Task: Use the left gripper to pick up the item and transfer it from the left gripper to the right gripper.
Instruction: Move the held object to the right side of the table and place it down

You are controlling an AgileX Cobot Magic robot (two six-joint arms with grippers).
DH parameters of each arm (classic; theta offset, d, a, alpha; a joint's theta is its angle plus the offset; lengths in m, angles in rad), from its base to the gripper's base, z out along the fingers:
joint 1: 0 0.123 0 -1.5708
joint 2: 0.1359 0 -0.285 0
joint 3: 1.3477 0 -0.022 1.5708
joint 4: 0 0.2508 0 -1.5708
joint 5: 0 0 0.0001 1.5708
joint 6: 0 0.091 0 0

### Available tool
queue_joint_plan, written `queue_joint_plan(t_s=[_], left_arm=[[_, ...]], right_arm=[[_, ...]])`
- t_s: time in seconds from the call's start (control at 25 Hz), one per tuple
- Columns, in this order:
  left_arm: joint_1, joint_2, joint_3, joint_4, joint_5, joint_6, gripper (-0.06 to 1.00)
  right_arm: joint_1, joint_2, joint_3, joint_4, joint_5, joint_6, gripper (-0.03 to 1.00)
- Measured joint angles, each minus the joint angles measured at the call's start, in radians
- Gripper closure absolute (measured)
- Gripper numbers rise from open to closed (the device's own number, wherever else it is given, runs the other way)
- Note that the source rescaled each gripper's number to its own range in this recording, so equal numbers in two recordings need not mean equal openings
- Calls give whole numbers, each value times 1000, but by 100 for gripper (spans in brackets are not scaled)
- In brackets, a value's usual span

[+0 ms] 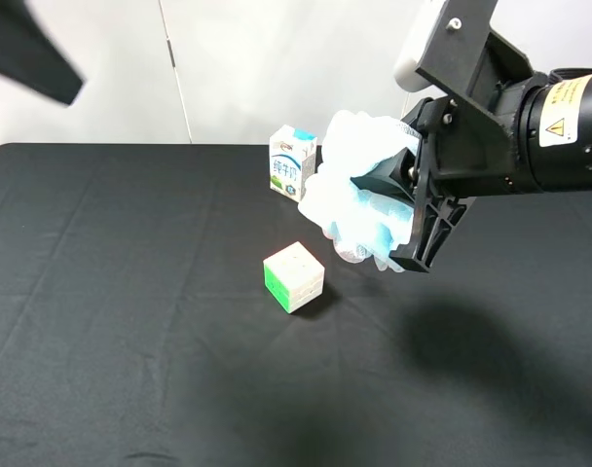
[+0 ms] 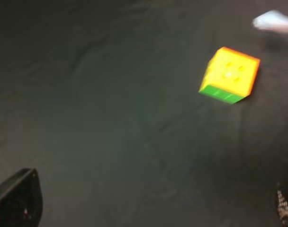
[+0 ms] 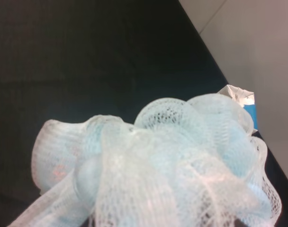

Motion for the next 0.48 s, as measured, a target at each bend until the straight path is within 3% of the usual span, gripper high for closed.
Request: queue_joint_plan(t_s=[0.48], left_arm=[[0,-344,261,134,4,-120,-3]], right_arm=[[0,0,0,1,1,22,95]])
